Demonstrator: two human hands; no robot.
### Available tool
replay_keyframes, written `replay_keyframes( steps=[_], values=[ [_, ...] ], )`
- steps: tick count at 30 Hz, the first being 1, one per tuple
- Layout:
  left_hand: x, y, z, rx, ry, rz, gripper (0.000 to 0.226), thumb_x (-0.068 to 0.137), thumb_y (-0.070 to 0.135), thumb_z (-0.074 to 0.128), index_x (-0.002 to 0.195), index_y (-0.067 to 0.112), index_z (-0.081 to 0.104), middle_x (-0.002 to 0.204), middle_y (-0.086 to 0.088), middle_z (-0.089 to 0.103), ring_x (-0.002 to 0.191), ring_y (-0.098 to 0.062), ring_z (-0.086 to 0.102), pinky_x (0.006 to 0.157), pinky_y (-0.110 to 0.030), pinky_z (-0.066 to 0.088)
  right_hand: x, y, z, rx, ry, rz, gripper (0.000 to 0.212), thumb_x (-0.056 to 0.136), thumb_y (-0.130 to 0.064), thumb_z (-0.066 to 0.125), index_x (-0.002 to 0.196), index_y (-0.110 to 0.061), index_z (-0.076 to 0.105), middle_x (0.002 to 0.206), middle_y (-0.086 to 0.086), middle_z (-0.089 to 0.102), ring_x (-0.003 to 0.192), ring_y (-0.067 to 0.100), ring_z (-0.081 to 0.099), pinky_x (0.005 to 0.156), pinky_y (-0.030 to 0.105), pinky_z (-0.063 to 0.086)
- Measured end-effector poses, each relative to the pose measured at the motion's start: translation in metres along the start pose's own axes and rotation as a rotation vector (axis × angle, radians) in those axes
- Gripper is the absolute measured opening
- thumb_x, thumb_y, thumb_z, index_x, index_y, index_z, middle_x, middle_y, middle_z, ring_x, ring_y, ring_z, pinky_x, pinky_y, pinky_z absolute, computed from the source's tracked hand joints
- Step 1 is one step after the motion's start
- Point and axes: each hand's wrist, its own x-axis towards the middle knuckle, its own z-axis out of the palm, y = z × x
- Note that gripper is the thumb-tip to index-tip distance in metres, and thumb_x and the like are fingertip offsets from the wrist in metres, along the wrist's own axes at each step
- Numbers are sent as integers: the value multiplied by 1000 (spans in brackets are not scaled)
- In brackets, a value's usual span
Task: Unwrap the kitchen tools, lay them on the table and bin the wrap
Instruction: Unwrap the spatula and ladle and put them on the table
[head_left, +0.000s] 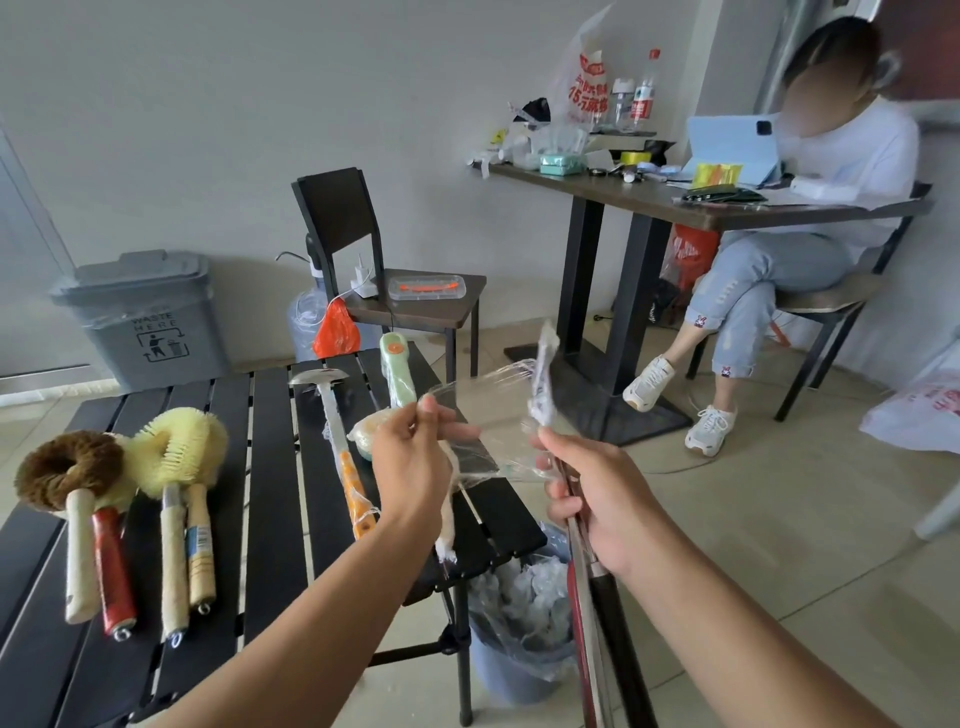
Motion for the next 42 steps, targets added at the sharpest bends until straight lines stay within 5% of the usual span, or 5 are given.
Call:
replay_keyframes(
  steps=[26,29,33,39,42],
  values=[
    [31,21,-34,-106,65,-137,31,109,32,48,86,16,61,53,9,38,50,-12,29,43,-26,26,-11,-28,-21,-74,-115,-156,28,91,-33,76,86,-9,64,57,-5,41,42,7,34,37,19,28],
    [24,26,-39,-124,-44,-74,29,98,37,74,72,24,66,57,3,58,48,-11,52,45,-23,45,-18,-24,-13,-186,-122,-157,30,97,-28,74,82,-9,56,56,-6,40,42,8,33,38,18,27],
    [16,31,-38,-321,-243,-132,40,99,21,73,60,25,76,100,-16,81,97,-26,80,81,-34,65,-16,-21,-6,-48,-115,-112,17,104,-18,63,102,-2,69,56,-4,45,43,8,43,38,19,33],
    [9,32,-26,-369,-277,-220,24,108,23,60,87,12,55,69,-2,70,59,-17,70,51,-26,57,-16,-11,-2,-226,-166,-94,23,107,-18,59,106,1,71,61,0,50,50,10,41,43,20,31],
    [10,31,-30,-259,-422,-185,40,99,54,69,102,14,65,62,7,38,48,-11,35,46,-24,35,-20,-13,2,-280,-194,-67,33,104,-19,66,107,14,65,66,4,49,48,9,36,42,21,24]
  ],
)
